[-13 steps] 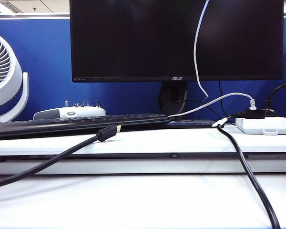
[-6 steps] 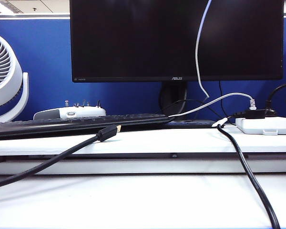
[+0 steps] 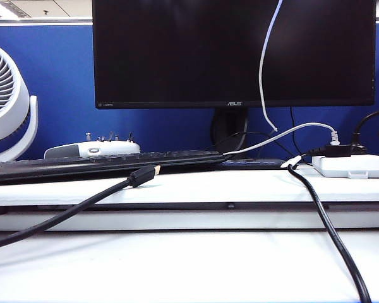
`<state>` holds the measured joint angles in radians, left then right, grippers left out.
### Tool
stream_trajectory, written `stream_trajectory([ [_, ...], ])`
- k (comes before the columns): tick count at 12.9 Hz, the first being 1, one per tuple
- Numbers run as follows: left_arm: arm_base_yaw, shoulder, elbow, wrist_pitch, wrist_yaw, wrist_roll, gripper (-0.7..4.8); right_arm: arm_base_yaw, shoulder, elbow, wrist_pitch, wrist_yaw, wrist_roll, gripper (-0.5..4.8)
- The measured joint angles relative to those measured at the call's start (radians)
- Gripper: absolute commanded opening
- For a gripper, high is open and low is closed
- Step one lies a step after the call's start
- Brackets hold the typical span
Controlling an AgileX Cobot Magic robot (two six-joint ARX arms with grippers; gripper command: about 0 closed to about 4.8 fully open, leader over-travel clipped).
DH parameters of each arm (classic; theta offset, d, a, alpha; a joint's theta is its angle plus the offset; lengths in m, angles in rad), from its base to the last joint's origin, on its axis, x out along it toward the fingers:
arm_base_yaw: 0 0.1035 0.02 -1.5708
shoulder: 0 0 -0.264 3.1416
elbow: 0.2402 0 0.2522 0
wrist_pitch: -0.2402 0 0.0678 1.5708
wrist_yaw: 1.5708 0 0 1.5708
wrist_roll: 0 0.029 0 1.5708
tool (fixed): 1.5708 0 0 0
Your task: Pick up the Type-C charging cable and the charging base, insert one end of the Type-C charger into the corresponding slot on the base, and finally place the plugged-in charger back on the table.
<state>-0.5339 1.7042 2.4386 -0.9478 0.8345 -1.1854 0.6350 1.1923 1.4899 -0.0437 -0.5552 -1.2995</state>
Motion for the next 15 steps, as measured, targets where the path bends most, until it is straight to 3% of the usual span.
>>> stream_trajectory([
  [15, 0.006, 0.005, -0.003, 0.024, 0.033, 0.0, 1.2, 0.026, 0.014, 0.005, 0.003, 0.073, 0.031, -0.05],
])
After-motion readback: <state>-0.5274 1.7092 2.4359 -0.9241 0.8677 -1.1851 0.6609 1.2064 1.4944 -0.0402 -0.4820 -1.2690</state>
